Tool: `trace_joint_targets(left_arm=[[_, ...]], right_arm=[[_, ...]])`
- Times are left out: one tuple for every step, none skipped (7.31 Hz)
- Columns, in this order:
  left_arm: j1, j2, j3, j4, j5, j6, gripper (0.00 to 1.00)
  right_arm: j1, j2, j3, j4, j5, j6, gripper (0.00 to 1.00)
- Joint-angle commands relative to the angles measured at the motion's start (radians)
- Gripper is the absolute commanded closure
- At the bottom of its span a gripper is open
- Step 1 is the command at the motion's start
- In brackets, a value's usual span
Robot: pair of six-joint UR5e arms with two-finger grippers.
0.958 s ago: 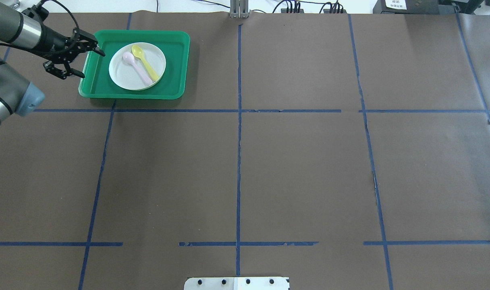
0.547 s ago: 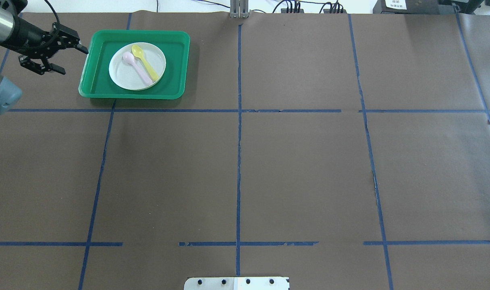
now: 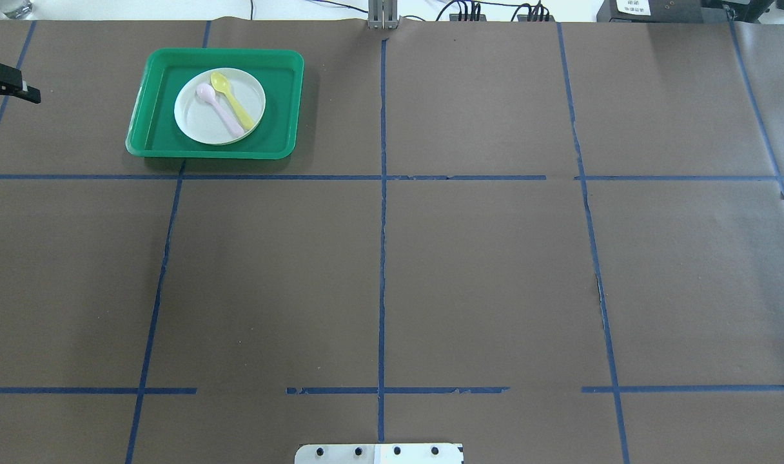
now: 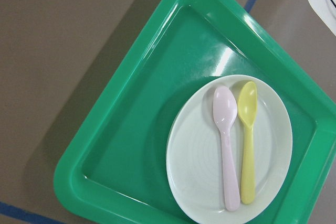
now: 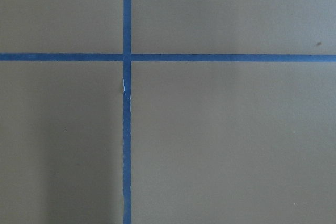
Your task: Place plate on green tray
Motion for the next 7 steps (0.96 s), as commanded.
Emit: trace_joint_targets(left_arm=[[-0.091, 0.05, -0.055, 0.241, 0.046, 0.432, 0.0], [-0.093, 0.078, -0.048, 0.303, 0.047, 0.568, 0.0], [-0.136, 0.1, -0.046, 0.367, 0.036, 0.643, 0.0], [-0.182, 0.101, -0.051, 0.476, 0.034, 0.702, 0.0], [-0.218, 0.101, -0.043, 0.562, 0.033, 0.765, 0.0], [-0.263, 0.115, -0.04, 0.584, 0.028, 0.803, 0.0], [-0.28, 0.161, -0.037, 0.583, -0.042, 0.804, 0.0]], right_arm=[[0.0, 0.0, 0.0, 0.001, 0.0, 0.0, 0.0], [0.0, 0.0, 0.0, 0.0, 0.0, 0.0, 0.0], [0.0, 0.0, 0.0, 0.001, 0.0, 0.0, 0.0], [0.0, 0.0, 0.0, 0.0, 0.0, 0.0, 0.0], [0.0, 0.0, 0.0, 0.0, 0.0, 0.0, 0.0], [0.0, 0.0, 0.0, 0.001, 0.0, 0.0, 0.0], [0.0, 0.0, 0.0, 0.001, 0.0, 0.0, 0.0]])
